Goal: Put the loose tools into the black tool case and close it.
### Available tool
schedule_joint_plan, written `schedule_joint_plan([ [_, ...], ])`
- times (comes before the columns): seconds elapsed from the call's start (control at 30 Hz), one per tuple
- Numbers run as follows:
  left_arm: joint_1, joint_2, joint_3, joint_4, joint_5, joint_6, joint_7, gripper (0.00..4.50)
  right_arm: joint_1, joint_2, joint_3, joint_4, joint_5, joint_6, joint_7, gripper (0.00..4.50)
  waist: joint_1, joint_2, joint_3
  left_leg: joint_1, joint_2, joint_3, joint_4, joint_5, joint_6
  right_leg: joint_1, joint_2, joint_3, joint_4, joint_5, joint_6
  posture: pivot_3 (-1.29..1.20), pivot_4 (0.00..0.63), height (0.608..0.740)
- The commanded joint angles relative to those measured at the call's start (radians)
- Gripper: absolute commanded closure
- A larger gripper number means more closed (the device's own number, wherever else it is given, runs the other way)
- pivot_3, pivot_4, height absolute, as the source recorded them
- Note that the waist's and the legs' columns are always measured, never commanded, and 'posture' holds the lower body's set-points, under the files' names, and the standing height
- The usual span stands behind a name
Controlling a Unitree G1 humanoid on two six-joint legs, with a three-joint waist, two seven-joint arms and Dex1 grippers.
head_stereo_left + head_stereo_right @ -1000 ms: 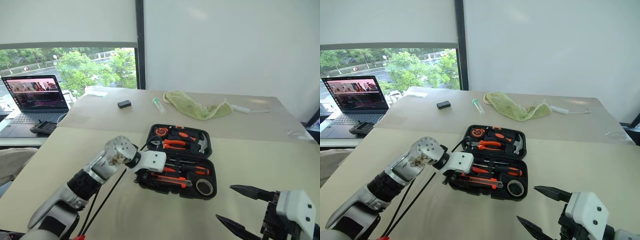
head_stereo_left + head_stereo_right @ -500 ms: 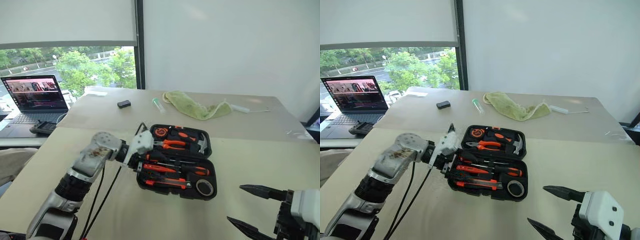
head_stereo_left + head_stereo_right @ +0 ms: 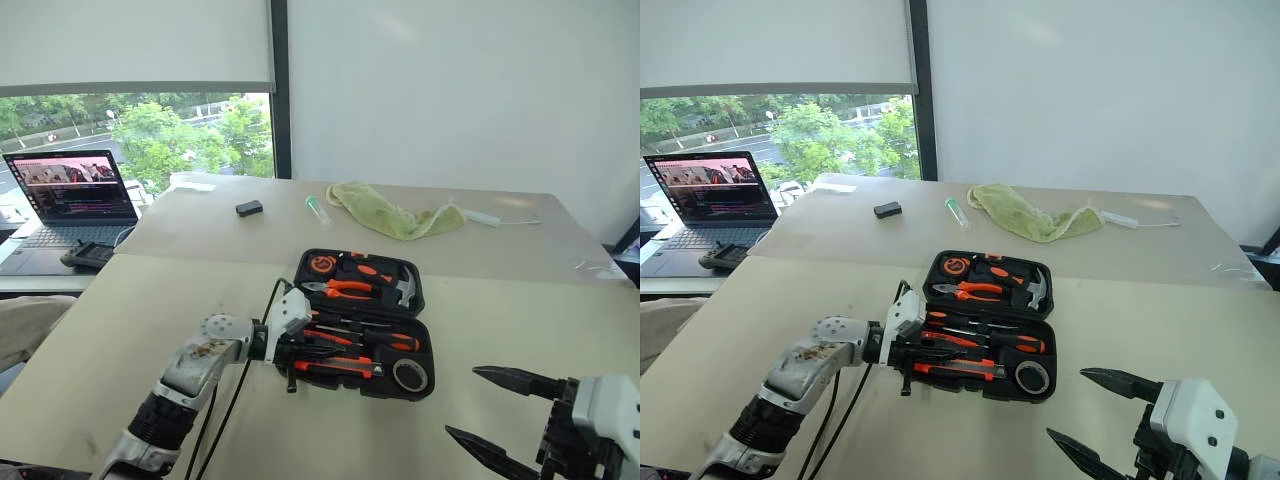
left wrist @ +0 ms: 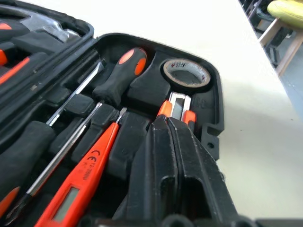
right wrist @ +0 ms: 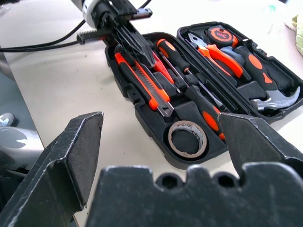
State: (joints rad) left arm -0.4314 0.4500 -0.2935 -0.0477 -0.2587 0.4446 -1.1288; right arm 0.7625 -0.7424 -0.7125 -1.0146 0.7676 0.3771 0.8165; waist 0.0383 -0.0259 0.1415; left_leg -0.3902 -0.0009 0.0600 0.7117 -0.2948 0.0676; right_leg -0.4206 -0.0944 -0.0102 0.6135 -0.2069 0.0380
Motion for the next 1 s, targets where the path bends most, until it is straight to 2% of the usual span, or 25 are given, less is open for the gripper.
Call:
schedule_joint_plan([
  [0.03, 0.026, 0.012, -0.074, 0.082, 0.088, -0.117, -0.004, 4.47, 0.006, 0.002, 0.001, -0.031, -0.005, 0.009, -0.009, 0.0, 0.0, 0.001, -0.001, 0.0, 0.0, 0.0, 0.0, 0.0, 0.0, 0.0, 0.0, 0.0, 0.0, 0.0, 0.0, 0.0, 0.15, 0.74],
  [0.23, 0.009, -0.002, -0.131, 0.198, 0.173, -0.136, 0.052, 4.47, 0.002, -0.017, 0.006, -0.033, 0.001, 0.023, -0.013, 0.0, 0.005, 0.006, -0.008, 0.008, 0.0, -0.001, 0.0, -0.001, 0.002, 0.011, -0.004, -0.001, -0.002, -0.004, -0.006, 0.0, 0.15, 0.74],
  [0.33, 0.007, -0.002, -0.128, 0.179, 0.109, 0.0, 0.02, 4.47, -0.006, -0.028, 0.016, -0.033, 0.007, 0.034, -0.018, 0.0, 0.002, 0.006, -0.011, 0.019, 0.0, -0.001, 0.0, -0.002, 0.003, 0.018, -0.006, -0.001, -0.003, -0.008, -0.002, 0.0, 0.15, 0.74],
  [0.37, 0.005, -0.003, -0.121, 0.167, 0.086, 0.042, 0.012, 4.47, -0.009, -0.029, 0.02, -0.033, 0.007, 0.036, -0.019, 0.0, 0.0, 0.007, -0.012, 0.021, 0.0, 0.0, 0.0, -0.003, 0.003, 0.019, -0.007, -0.001, -0.003, -0.011, 0.003, 0.0, 0.15, 0.74],
  [0.5, -0.022, 0.009, -0.102, 0.118, -0.017, 0.307, -0.022, 4.47, -0.029, -0.034, 0.048, -0.033, 0.005, 0.045, -0.03, 0.0, -0.01, 0.017, -0.019, 0.021, 0.0, 0.0, -0.001, -0.004, 0.004, 0.018, -0.009, -0.001, -0.002, -0.013, 0.006, 0.0, 0.15, 0.74],
  [0.57, -0.023, 0.009, -0.092, 0.112, -0.035, 0.335, -0.017, 4.47, -0.042, -0.035, 0.063, -0.033, 0.003, 0.05, -0.036, 0.0, -0.015, 0.018, -0.02, 0.02, 0.0, 0.0, -0.002, -0.005, 0.003, 0.018, -0.009, -0.001, 0.0, -0.012, 0.007, 0.0, 0.15, 0.74],
  [0.7, 0.007, 0.037, -0.081, 0.059, -0.024, 0.231, -0.025, 4.47, -0.072, -0.038, 0.107, -0.033, -0.001, 0.053, -0.054, 0.0, -0.019, 0.017, -0.021, 0.02, 0.0, 0.0, -0.008, -0.007, 0.001, 0.017, -0.004, 0.0, -0.001, -0.011, 0.002, 0.0, 0.15, 0.74],
  [0.8, 0.01, 0.024, 0.055, -0.036, -0.141, 0.264, -0.004, 4.47, -0.097, -0.032, 0.13, -0.033, 0.003, 0.042, -0.084, 0.0, -0.024, 0.017, -0.02, 0.02, 0.0, 0.0, -0.014, -0.007, 0.001, 0.016, -0.005, 0.0, -0.002, -0.012, 0.0, 0.0, 0.15, 0.74],
  [1.0, -0.028, 0.018, 0.253, -0.182, -0.271, 0.393, 0.142, 4.47, -0.228, 0.001, 0.2, -0.009, 0.086, 0.1, -0.235, 0.0, -0.024, 0.004, -0.01, 0.011, 0.0, -0.002, -0.012, -0.006, 0.0, 0.008, -0.011, -0.002, -0.002, -0.012, 0.0, 0.0, 0.15, 0.74],
])
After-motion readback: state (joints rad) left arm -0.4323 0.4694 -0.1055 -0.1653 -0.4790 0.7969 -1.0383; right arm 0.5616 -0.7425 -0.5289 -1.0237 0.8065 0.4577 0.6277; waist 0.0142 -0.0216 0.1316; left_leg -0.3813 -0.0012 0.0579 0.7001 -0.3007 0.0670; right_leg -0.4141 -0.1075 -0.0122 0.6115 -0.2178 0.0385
